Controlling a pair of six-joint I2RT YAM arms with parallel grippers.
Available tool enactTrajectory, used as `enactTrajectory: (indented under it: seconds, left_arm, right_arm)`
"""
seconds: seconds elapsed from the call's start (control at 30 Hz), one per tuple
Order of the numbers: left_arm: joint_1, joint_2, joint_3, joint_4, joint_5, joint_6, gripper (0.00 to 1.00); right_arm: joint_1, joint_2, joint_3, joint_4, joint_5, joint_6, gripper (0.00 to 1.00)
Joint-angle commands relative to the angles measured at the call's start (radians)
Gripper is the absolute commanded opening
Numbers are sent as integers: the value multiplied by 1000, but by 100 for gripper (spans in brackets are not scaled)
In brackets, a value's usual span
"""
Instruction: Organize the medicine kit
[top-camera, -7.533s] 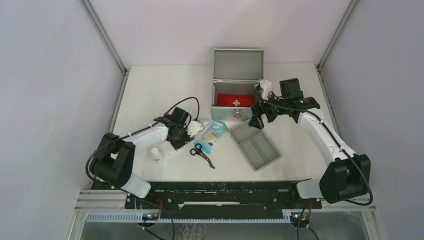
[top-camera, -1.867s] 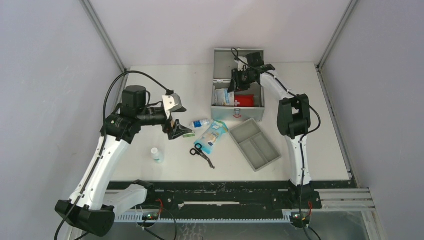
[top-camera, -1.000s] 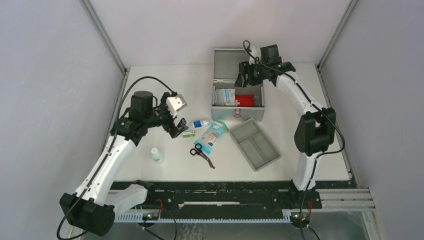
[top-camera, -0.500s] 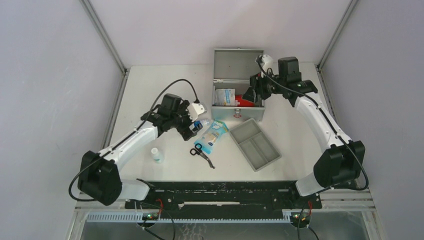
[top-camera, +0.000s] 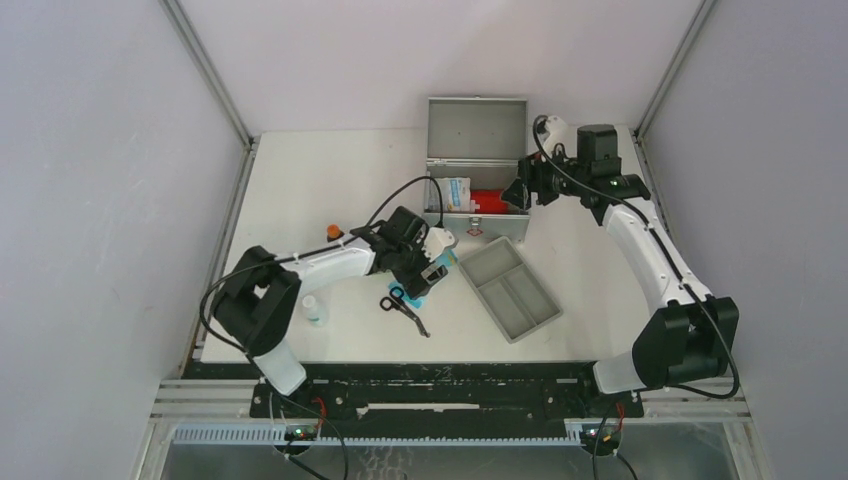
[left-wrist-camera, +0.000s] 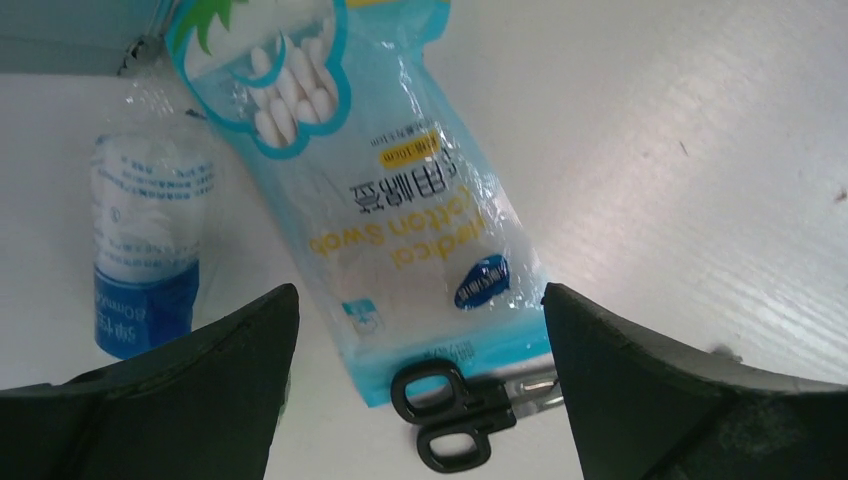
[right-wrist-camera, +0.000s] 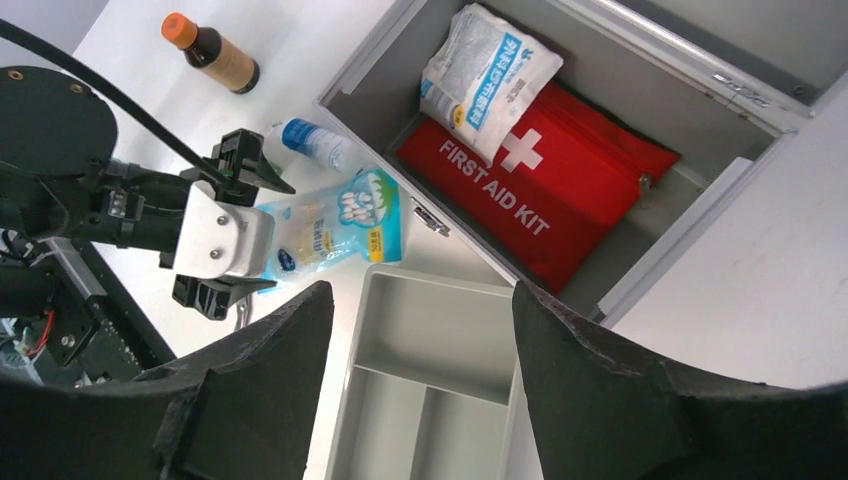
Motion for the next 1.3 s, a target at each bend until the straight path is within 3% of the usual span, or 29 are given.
enactTrajectory:
  seconds: [0.0, 0.17, 0.3, 0.43, 0.8, 1.03, 1.27]
  left_arm:
    - [-18, 52, 102, 50, -45, -57, 94]
    - [-18, 105, 127, 31, -113, -34, 88]
    - [-15, 102, 135, 0, -125, -5, 75]
    - [-12, 70, 143, -57, -157, 45, 69]
    - [150, -62, 200, -182, 102, 106, 83]
    - [265, -22, 280, -223, 93, 120, 83]
    - [282, 23, 291, -258, 41, 170, 84]
  right_arm:
    - [-35, -53, -20, 75, -31, -15, 66]
    - [-81, -64, -40, 92, -72, 2, 66]
    - [-97, -63, -47, 97, -98, 9, 65]
    - [-97, -55, -47, 95, -109, 9, 65]
    - [-97, -31, -47, 92, -133, 7, 64]
    - [-98, -29, -48, 90, -153, 4, 64]
    - [-97, -26, -47, 88, -160, -11, 70]
